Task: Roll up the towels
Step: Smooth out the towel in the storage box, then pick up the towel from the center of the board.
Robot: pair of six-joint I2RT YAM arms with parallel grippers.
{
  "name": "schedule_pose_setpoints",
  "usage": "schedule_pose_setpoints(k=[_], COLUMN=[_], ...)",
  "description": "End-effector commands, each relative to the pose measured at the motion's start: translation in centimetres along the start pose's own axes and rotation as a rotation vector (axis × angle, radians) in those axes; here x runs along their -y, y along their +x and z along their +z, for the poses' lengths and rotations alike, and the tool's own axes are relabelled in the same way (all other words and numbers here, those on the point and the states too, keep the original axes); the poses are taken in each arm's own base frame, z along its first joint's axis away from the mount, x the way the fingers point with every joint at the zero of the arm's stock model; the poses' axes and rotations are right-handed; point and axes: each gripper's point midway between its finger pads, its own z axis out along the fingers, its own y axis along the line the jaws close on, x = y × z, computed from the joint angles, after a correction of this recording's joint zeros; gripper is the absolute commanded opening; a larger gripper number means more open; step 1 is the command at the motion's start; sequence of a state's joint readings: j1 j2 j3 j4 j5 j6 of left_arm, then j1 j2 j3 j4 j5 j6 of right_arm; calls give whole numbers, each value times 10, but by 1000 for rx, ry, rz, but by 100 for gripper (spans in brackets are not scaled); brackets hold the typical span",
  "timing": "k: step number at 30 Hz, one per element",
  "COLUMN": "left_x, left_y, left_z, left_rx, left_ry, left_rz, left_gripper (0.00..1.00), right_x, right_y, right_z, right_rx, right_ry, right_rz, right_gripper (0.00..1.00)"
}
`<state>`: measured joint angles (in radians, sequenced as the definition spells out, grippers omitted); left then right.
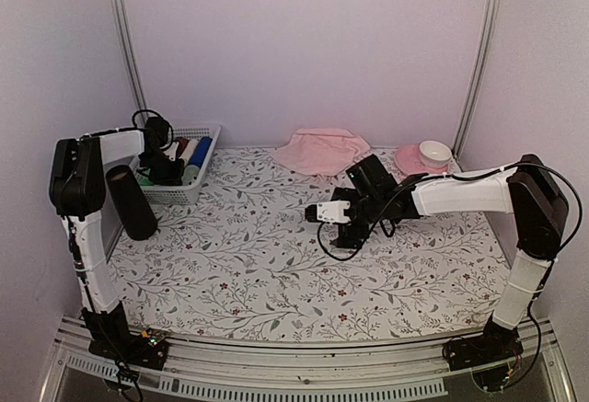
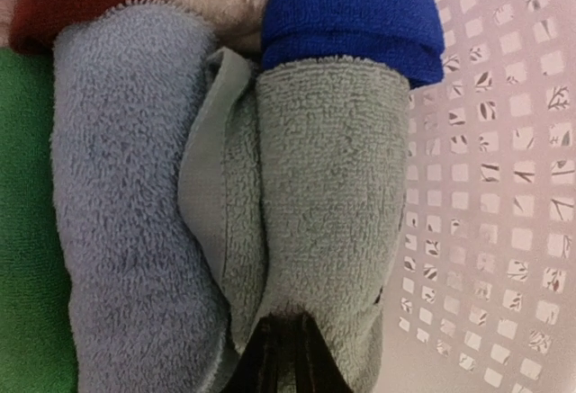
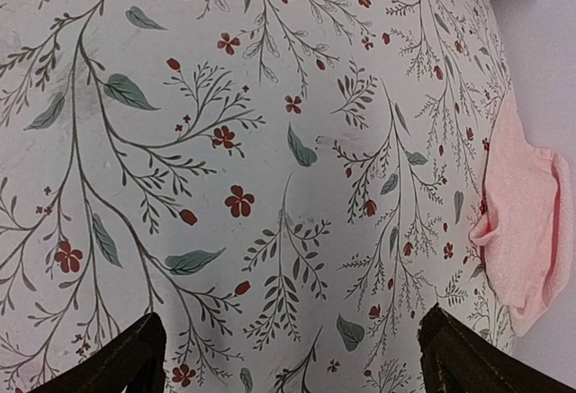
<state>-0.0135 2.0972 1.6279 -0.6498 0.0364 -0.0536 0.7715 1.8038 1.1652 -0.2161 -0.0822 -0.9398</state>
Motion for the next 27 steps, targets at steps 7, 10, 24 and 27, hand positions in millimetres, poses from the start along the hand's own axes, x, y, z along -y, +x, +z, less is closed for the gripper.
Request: schedule_pose_setpoints(k=[7,10,24,27], left_x=[15,30,194,225], left_y=[-51,-71,-109,-104], left_z=[-58,-80,-102,-85], left_rx=[182,249,393,379], left_ry=[2,-4,79,119], left_rz=[25,62,334,356], left_gripper=[40,53,97,97], right_x=[2,14,104,117], right_y=[0,-1,77,99], right_z=[0,-6,-23,-23], right_rx=[-2,9,-50,-56], right_ry=[22,53,220,238], right_rz=[5,39,431,517], right_gripper=[99,99,99,99])
